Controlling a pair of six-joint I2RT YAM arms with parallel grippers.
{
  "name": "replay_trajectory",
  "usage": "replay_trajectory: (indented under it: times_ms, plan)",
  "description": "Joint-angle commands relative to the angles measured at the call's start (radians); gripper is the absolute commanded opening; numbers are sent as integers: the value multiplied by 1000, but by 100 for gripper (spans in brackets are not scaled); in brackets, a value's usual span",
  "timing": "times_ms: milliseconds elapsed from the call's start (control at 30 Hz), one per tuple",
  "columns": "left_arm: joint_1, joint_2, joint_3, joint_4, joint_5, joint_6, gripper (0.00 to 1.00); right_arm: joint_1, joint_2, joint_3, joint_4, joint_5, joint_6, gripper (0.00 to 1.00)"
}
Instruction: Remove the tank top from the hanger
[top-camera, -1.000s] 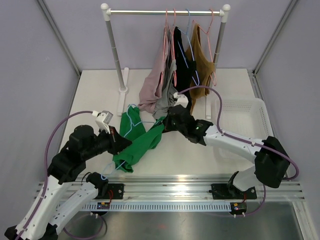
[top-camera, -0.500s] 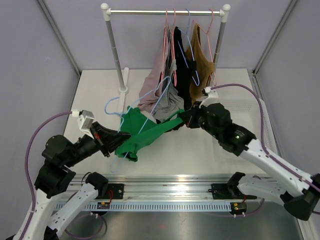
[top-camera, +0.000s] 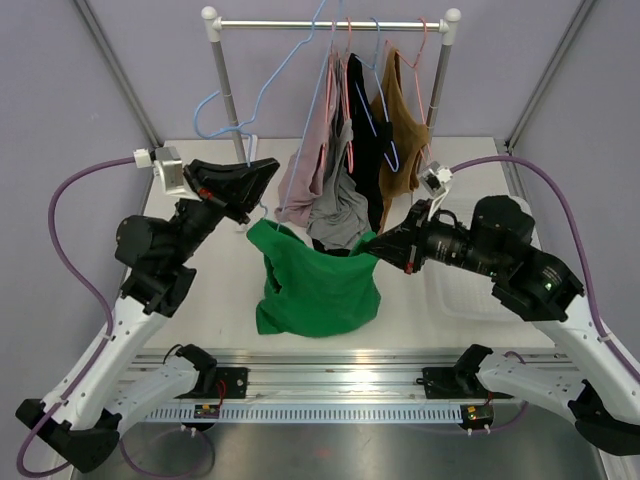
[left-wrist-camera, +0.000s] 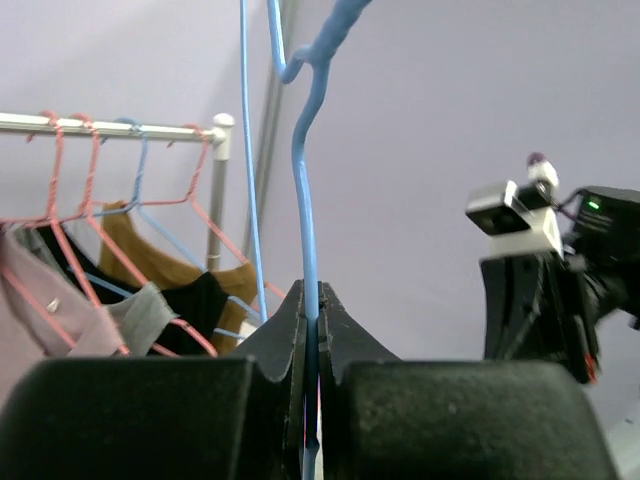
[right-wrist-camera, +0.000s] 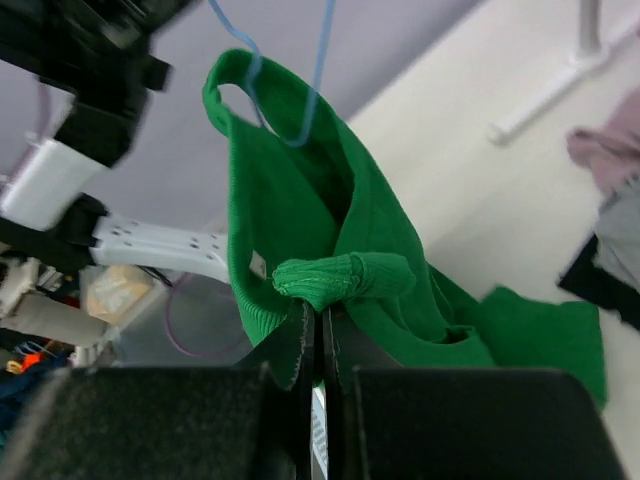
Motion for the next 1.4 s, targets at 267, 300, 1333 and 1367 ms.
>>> replay_trajectory:
  times_ms: [267,300,1333,1367]
  plan:
    - [-9,-46,-4,-27,-421,156,0,-6,-72,-153,-262,247,-89,0]
    - [-9,-50,13,-87,-451,144,0,-6,-65,-158,-233,220,-80,0]
    - [52,697,1083,-1240,-503,144,0,189,-25,-285,-190,721,95,100]
    - [65,735,1147,-1263,-500,144,0,189,-35,-287,-203,724,93,99]
